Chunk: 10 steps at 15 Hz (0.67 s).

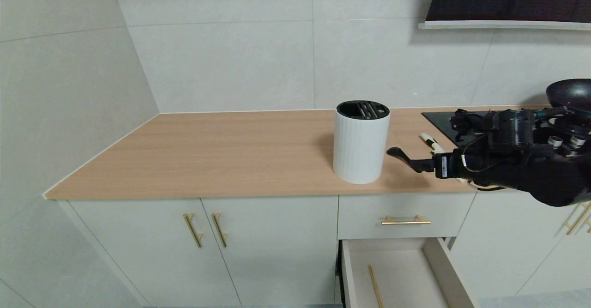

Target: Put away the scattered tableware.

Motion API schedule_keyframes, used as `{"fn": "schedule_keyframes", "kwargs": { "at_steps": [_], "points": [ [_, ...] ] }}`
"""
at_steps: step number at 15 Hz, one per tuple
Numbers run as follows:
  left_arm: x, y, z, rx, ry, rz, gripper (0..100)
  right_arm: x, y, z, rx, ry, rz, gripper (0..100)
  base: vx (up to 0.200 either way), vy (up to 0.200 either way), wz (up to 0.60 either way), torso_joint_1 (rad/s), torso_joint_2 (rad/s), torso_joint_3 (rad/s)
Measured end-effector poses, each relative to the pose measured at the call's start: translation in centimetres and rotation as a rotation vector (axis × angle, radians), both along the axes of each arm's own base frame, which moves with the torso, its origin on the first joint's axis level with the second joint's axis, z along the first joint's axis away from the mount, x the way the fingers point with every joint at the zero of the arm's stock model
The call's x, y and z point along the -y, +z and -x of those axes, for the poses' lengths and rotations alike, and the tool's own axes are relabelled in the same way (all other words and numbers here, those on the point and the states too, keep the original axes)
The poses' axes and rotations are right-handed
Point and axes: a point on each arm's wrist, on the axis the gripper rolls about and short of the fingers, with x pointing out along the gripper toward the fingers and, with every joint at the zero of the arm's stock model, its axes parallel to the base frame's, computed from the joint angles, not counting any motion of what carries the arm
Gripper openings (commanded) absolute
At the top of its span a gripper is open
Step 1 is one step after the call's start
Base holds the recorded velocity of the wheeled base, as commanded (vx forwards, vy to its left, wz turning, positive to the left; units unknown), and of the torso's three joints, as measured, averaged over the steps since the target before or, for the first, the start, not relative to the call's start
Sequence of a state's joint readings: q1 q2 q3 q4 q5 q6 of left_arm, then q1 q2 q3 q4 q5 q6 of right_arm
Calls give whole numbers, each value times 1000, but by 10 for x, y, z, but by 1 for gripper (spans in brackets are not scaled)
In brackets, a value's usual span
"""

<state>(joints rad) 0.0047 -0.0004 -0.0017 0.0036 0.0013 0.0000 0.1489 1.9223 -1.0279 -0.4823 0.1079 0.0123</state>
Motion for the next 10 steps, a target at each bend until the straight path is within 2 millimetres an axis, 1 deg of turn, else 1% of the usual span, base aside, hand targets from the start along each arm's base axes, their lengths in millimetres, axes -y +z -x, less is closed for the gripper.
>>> {"fn": "schedule_keyframes", "kwargs": {
  "at_steps": [3,5,7,10],
  "points": [
    [0,0,0,0,0,0,100,19,-13,-49,43,30,42,100,0,0,0,0,0,0],
    [0,0,0,0,1,0,100,27,-26,-73,53,55,47,100,0,0,0,0,0,0],
    [0,0,0,0,0,0,100,29,-42,-85,35,72,45,100,0,0,0,0,0,0],
    [0,0,0,0,0,0,100,27,-64,-96,18,95,34,100,0,0,0,0,0,0]
  ]
}}
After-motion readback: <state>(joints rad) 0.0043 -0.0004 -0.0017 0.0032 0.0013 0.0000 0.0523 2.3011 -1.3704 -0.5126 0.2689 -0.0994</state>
